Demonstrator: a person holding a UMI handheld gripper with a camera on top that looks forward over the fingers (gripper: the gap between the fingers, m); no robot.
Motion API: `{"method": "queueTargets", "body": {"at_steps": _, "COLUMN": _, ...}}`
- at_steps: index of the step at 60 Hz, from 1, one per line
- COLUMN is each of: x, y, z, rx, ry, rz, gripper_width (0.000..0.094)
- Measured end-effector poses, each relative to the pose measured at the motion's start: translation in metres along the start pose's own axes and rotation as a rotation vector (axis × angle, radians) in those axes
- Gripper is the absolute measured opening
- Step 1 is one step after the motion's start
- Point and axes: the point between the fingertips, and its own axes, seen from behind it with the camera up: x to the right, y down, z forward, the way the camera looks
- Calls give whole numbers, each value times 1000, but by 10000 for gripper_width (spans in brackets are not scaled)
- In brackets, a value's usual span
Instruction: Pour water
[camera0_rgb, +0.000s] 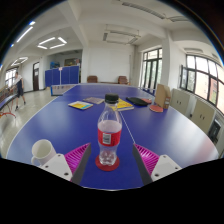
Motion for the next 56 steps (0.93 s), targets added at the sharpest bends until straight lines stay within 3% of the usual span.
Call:
{"method": "queueTargets", "body": {"at_steps": 31, "x": -21, "y": 32, "z": -333, "rx": -46, "ry": 34, "rz": -45, "gripper_width": 853}}
{"method": "queueTargets", "body": {"at_steps": 44, "x": -19, "y": 49, "z": -397, "rx": -48, "ry": 44, "rz": -40, "gripper_width": 853}}
{"method": "queueTargets", "body": {"at_steps": 56, "x": -13, "y": 51, "z": -408, "rx": -42, "ry": 67, "rz": -53, "gripper_width": 847}}
